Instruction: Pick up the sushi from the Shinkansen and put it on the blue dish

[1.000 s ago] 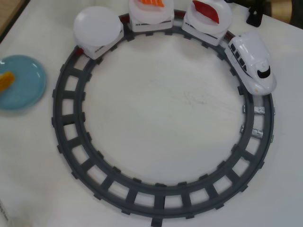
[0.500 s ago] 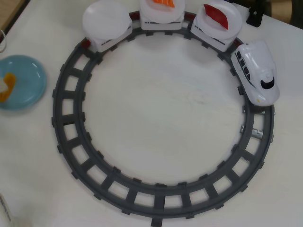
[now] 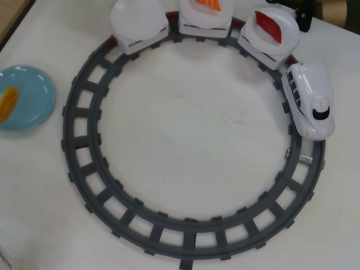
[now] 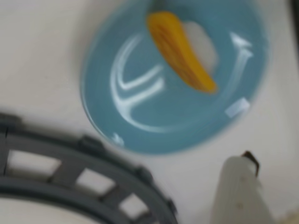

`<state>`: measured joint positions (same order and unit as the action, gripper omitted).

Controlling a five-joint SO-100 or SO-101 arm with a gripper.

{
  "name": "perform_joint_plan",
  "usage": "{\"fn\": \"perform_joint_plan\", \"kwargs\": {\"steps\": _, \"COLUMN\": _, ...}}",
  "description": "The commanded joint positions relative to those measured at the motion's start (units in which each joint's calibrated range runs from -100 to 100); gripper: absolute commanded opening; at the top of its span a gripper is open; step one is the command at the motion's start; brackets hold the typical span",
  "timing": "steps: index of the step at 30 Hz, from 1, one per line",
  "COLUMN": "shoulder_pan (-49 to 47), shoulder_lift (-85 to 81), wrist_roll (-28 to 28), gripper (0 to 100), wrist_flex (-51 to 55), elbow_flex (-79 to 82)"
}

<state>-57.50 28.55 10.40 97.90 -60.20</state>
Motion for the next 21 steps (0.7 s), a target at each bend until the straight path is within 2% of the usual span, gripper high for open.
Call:
{"fn": "perform_joint_plan", "kwargs": {"steps": 1, "shoulder_pan": 0.46, "shoulder_lift": -12.75, "wrist_roll": -3.49, "gripper": 15, "wrist_flex": -0.02, "elbow_flex": -1.03}}
{"fn": "perform_joint_plan", "kwargs": {"steps": 6, "shoulder_pan": 0.02, "shoulder_lift": -21.79, "wrist_roll": -7.10, "gripper": 15, "wrist_flex": -1.13, "elbow_flex": 1.77}}
{"fn": "perform_joint_plan", "kwargs": {"steps": 9, "shoulder_pan": 0.02, "shoulder_lift": -26.52, "wrist_roll": -8.41, "gripper": 15, "wrist_flex": -5.63, "elbow_flex": 10.70}}
{"fn": "perform_joint_plan", "kwargs": {"steps": 12, "shoulder_pan": 0.02, "shoulder_lift": -32.83, "wrist_roll": -9.61, "gripper": 15, "wrist_flex": -12.85, "elbow_flex": 26.21}}
{"fn": "perform_joint_plan", "kwargs": {"steps": 18, "shoulder_pan": 0.02, "shoulder_lift": -50.00, "wrist_roll": -10.45, "gripper": 15, "wrist_flex": -35.52, "elbow_flex": 63.72}}
{"fn": "perform_joint_plan", "kwargs": {"steps": 21, "shoulder_pan": 0.02, "shoulder_lift": -59.54, "wrist_roll": -10.45, "gripper": 15, "wrist_flex": -43.08, "elbow_flex": 79.59}}
